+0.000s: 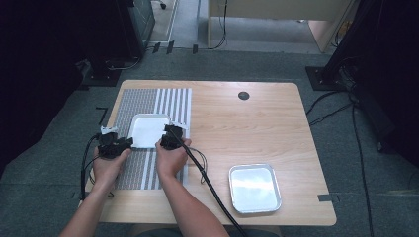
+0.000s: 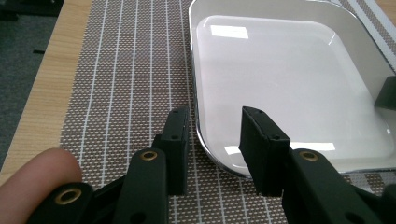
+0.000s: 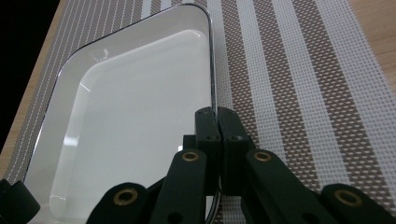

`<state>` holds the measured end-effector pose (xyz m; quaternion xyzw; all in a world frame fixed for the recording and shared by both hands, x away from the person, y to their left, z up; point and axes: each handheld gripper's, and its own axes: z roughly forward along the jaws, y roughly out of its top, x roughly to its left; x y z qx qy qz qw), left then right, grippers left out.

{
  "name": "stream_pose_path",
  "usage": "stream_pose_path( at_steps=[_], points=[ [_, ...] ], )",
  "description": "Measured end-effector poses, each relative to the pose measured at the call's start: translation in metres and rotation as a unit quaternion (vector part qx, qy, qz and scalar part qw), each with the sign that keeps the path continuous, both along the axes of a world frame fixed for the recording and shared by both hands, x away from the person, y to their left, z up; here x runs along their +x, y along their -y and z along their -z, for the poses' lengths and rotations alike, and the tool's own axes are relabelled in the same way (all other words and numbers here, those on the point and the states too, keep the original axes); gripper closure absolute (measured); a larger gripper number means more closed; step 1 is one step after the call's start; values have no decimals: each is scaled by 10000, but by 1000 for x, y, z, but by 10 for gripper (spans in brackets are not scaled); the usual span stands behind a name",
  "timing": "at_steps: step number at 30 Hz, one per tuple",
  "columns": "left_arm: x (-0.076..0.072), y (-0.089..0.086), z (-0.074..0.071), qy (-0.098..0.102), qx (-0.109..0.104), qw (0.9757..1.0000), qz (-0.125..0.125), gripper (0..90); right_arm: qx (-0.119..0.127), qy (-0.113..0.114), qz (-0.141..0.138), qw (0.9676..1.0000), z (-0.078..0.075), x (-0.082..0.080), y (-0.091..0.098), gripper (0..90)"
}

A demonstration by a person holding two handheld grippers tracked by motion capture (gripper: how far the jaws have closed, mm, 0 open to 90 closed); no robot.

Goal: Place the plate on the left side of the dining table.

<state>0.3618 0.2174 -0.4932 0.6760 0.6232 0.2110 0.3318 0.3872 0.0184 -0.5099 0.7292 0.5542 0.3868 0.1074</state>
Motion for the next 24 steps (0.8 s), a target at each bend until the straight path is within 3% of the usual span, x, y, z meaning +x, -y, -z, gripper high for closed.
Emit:
stream_pose_path(
  at_steps=[6,10,15,24],
  points=[
    [-4,-1,2,39,-64,10000,-29,633,-168,87,186,9996,2,4,-8,896],
    [-9,-1,0,108,-96,9999,15,627,-178,91,161,9997,2,7,-10,887],
    [-13,-3,-4,238,-170,9996,-29,600,-44,192,-50,9998,0,7,-8,732],
    [-24,-5,-12,381,-261,9989,46,534,-160,630,-369,9972,-13,3,10,556]
  ],
)
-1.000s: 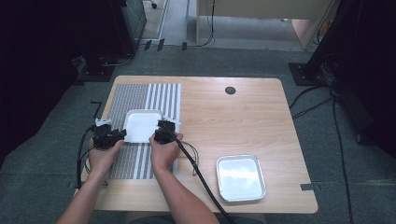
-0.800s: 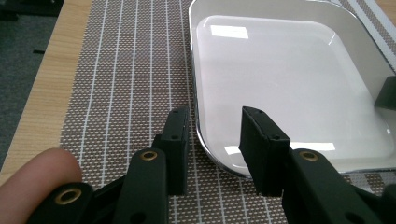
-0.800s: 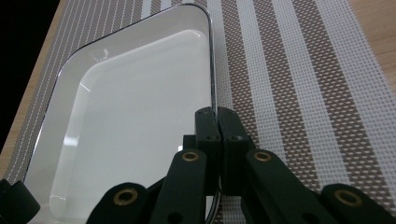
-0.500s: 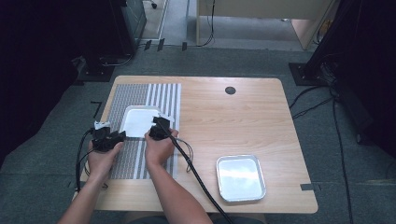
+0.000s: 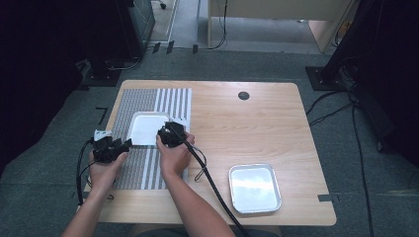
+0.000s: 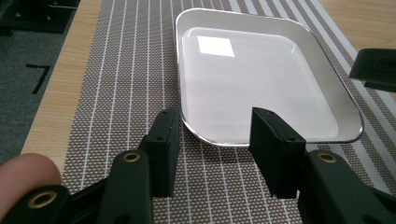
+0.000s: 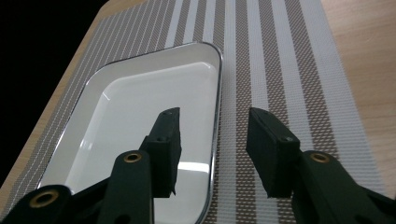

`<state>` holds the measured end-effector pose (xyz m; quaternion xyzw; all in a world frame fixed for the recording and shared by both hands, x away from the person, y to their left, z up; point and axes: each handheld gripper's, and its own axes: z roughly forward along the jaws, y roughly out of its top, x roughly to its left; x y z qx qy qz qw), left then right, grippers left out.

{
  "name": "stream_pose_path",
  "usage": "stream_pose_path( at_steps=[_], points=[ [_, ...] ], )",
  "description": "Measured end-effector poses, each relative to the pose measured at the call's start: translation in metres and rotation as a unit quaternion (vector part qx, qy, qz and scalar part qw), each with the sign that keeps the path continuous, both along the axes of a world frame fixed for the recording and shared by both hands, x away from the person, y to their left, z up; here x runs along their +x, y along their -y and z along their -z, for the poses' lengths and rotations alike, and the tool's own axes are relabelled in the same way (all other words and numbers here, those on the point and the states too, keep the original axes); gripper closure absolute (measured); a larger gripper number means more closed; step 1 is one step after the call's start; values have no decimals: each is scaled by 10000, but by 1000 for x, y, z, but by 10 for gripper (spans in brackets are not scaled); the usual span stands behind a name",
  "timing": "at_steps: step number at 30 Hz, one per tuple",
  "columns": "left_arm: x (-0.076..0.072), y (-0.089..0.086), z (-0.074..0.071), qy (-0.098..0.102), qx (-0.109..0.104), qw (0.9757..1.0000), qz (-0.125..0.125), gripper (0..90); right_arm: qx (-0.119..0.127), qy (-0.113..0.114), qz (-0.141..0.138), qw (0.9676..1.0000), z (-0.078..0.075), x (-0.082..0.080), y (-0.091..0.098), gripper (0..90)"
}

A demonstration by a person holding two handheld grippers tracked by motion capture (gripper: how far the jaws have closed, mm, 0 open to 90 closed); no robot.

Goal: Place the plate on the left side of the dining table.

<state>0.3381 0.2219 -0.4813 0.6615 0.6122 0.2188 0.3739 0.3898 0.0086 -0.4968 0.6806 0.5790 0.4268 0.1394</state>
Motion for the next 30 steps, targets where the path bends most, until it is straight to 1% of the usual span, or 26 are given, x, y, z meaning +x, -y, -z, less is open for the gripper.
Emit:
stream_pose_path(
  at_steps=[1,2,3,4,5,6,7,8,9,10,11,12,13,16,18,19,20,21,22,23,24,25,26,27,28,30],
  points=[
    [0,0,0,0,0,10000,0,525,0,0,0,10000,0,0,0,556],
    [0,0,0,-10,4,10000,5,525,-16,47,-49,10000,-2,0,4,548],
    [-1,-1,1,-34,11,10000,14,523,-116,109,-126,9998,-4,-1,9,539],
    [-1,0,2,-54,11,10000,14,523,-159,154,-173,9996,-5,-2,12,534],
    [-1,0,4,-66,26,10000,4,522,-143,265,-342,9990,-8,-2,19,515],
    [-1,0,4,-66,26,10000,4,522,-143,265,-342,9990,-8,-2,19,515],
    [-2,0,5,-84,16,10000,5,522,-174,308,-523,9980,-11,-4,27,501],
    [-3,1,6,-86,20,10000,14,522,-208,376,-600,9973,-13,-5,31,488],
    [-4,2,6,-80,39,10000,34,519,-242,405,-673,9966,-14,-5,33,457],
    [-4,2,6,-80,39,10000,34,516,-242,405,-673,9966,-14,-5,33,457],
    [-6,4,7,-86,60,9999,62,503,-442,433,-814,9948,-18,-7,41,391],
    [-6,4,7,-86,60,9999,62,484,-442,433,-814,9948,-18,-7,41,391],
    [-9,5,8,-80,83,9999,86,454,-629,419,-909,9930,-20,-9,47,358],
    [-13,5,9,-116,67,9999,80,376,-724,405,-1018,9913,-23,-12,56,285],
    [-17,6,9,-88,93,9998,119,330,-662,458,-1141,9902,-26,-15,62,246],
    [-19,6,9,-62,98,9999,120,306,-704,470,-1173,9895,-28,-16,65,246],
    [-19,6,9,-62,98,9999,120,288,-704,470,-1173,9895,-28,-16,65,246],
    [-21,7,8,-26,82,9999,119,288,-759,466,-1184,9890,-29,-18,67,246],
    [-23,6,7,17,69,9999,148,257,-796,452,-1226,9882,-31,-19,70,238],
    [-27,7,6,94,77,9997,198,251,-756,416,-1288,9879,-32,-22,76,237],
    [-29,6,5,130,53,9996,226,237,-703,409,-1326,9878,-33,-23,80,235],
    [-31,6,4,161,16,9996,230,220,-659,408,-1367,9876,-34,-25,84,233],
    [-31,6,4,161,16,9996,230,212,-659,408,-1367,9876,-34,-25,84,233],
    [-33,5,3,186,-8,9995,264,212,-627,399,-1363,9879,-36,-27,88,234],
    [-36,5,1,234,-48,9993,276,197,-660,391,-1369,9876,-39,-30,96,234],
    [-38,5,0,259,-39,9992,303,195,-685,385,-1366,9875,-39,-32,99,235]
  ],
)
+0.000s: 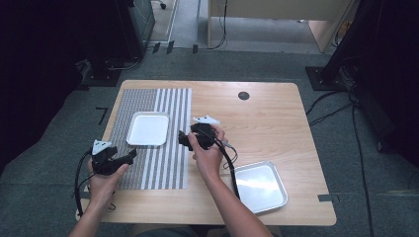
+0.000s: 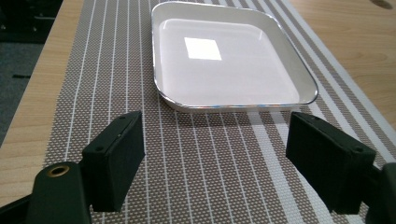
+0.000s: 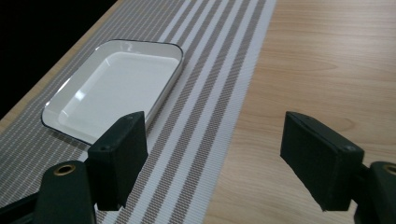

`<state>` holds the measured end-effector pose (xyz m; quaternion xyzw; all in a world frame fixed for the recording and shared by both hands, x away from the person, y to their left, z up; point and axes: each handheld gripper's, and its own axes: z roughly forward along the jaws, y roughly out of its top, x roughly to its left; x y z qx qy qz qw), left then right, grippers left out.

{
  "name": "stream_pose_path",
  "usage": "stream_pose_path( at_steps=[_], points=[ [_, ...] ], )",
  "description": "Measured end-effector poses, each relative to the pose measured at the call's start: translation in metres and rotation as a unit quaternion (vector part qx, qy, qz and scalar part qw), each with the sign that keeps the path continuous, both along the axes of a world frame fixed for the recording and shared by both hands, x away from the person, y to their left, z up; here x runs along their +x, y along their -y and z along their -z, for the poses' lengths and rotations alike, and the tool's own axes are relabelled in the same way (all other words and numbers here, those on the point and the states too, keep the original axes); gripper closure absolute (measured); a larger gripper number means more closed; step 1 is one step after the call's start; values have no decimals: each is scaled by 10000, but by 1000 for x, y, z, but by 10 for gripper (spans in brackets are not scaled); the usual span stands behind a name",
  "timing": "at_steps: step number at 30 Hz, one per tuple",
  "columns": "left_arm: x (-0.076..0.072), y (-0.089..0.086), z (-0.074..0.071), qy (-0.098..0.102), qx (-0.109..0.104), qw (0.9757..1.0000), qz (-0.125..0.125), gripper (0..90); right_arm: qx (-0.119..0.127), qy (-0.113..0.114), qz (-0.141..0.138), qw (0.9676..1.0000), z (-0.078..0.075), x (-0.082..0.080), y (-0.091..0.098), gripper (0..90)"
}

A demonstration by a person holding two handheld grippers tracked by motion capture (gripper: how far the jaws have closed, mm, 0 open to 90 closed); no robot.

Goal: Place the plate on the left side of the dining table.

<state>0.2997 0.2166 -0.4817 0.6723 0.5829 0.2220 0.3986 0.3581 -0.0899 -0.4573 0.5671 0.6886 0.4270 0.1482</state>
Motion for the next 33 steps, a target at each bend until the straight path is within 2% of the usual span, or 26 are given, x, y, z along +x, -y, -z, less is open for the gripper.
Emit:
stream_pose_path(
  at_steps=[8,11,18,24,33],
  points=[
    [-15,4,-3,82,156,9998,24,192,-140,89,88,9998,-9,-15,29,230],
    [-20,4,-3,93,85,9999,-3,192,-147,125,104,9998,-11,-20,42,225],
    [-28,6,-1,71,110,9999,59,188,-193,181,219,9994,-13,-29,73,224],
    [-35,6,0,74,69,9999,85,186,-43,114,311,9994,-15,-36,91,225],
    [-47,3,1,78,70,9999,121,182,-163,224,407,9988,-20,-52,120,225]
  ],
)
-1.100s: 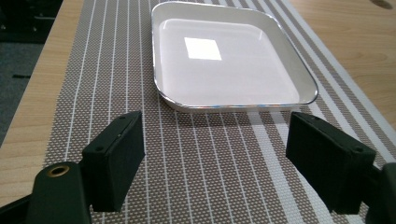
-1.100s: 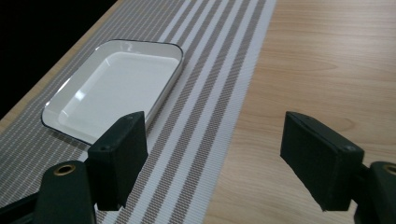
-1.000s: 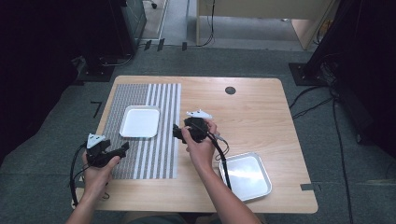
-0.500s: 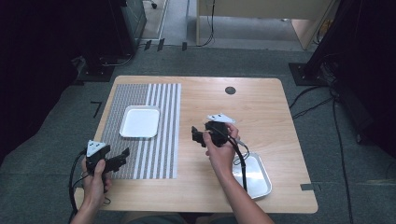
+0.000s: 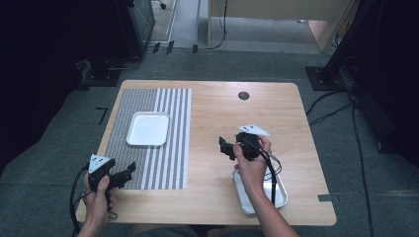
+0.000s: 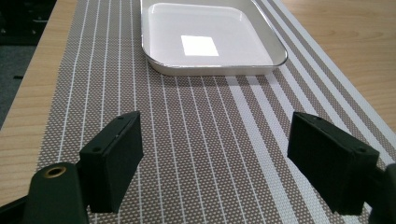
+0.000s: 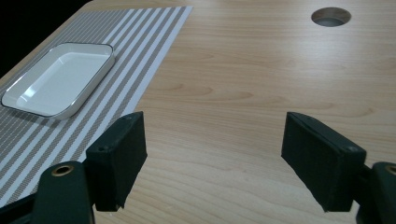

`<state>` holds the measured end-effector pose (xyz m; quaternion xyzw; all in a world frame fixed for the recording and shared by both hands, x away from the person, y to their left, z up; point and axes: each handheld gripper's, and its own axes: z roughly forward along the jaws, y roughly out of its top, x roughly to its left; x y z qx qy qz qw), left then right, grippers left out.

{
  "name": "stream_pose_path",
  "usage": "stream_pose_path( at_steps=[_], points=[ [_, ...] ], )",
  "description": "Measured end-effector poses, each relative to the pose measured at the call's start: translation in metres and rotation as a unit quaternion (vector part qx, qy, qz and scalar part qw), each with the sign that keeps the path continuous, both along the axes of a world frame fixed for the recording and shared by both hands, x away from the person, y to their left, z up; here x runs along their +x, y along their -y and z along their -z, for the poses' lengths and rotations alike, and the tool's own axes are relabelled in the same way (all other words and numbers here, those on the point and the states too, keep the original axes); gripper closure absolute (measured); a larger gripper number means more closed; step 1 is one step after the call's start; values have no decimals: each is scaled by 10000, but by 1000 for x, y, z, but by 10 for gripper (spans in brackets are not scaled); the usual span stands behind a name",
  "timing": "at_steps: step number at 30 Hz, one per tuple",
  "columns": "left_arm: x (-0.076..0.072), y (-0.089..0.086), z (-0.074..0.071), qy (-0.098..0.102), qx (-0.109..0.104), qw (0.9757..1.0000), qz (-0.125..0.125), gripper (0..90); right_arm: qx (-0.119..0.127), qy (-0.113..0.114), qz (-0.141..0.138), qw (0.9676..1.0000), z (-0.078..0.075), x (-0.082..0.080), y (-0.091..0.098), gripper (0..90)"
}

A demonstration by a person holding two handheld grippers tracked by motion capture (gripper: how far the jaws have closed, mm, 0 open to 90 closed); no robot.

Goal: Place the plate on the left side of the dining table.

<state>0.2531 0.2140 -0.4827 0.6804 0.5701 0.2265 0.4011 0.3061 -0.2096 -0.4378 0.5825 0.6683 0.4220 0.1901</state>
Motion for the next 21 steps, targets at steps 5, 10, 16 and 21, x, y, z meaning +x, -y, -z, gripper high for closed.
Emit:
stream_pose_path(
  at_steps=[5,10,16,21],
  points=[
    [-4,0,2,30,52,10000,27,178,14,3,82,10000,3,-7,16,225],
    [-9,1,6,-17,148,9999,44,168,-5,-25,263,9997,10,-16,40,224],
    [-13,-2,14,-96,232,9997,27,163,-8,-36,440,9990,17,-25,63,224],
    [-15,-12,19,-140,339,9993,-16,163,-26,-45,586,9983,23,-34,84,224]
  ],
)
